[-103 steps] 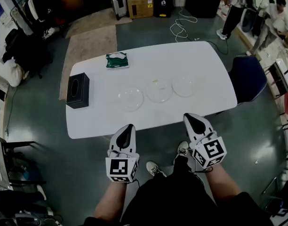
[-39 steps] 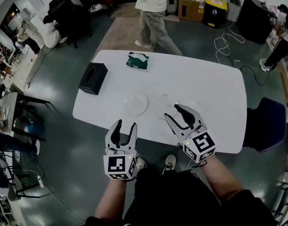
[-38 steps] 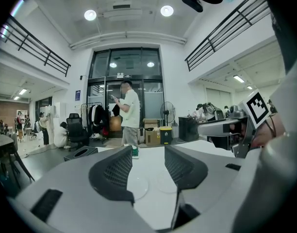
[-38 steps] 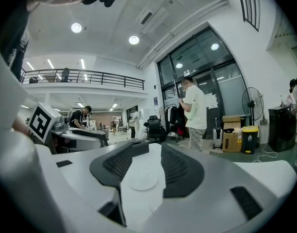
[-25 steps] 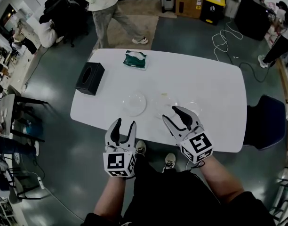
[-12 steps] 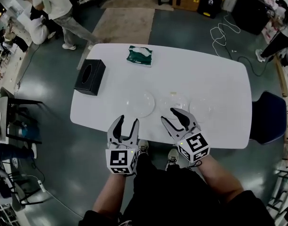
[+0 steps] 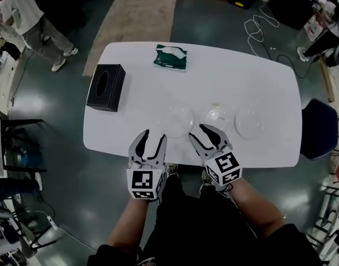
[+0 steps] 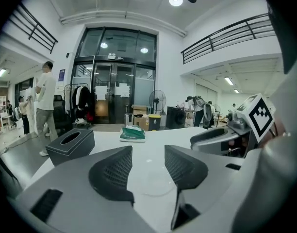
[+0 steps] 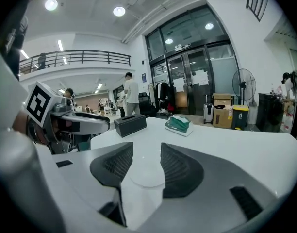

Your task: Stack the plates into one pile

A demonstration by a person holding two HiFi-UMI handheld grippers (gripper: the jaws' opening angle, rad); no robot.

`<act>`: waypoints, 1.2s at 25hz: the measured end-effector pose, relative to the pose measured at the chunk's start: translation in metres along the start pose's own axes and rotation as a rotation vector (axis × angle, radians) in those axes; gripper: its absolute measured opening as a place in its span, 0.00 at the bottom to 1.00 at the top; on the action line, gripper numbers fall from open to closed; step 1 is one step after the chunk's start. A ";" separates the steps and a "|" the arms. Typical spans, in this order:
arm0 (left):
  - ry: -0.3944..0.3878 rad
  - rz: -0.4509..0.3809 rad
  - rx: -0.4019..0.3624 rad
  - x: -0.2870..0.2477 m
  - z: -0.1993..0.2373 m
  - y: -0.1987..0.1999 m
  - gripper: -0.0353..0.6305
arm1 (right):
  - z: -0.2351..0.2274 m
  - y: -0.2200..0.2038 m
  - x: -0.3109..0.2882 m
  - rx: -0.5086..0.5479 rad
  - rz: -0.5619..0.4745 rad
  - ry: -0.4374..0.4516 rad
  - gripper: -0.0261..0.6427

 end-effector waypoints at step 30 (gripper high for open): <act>-0.219 0.187 0.015 -0.075 0.064 -0.057 0.37 | 0.010 -0.092 -0.076 -0.094 0.260 -0.181 0.32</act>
Point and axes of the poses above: the fingertips, and each gripper's own axes: x backward along the fingers, z to its left, y out of its top, the point moved 2 cm from there along x, backward along the fingers, and after that the axes turned 8 degrees about -y, right-handed, at the moved point
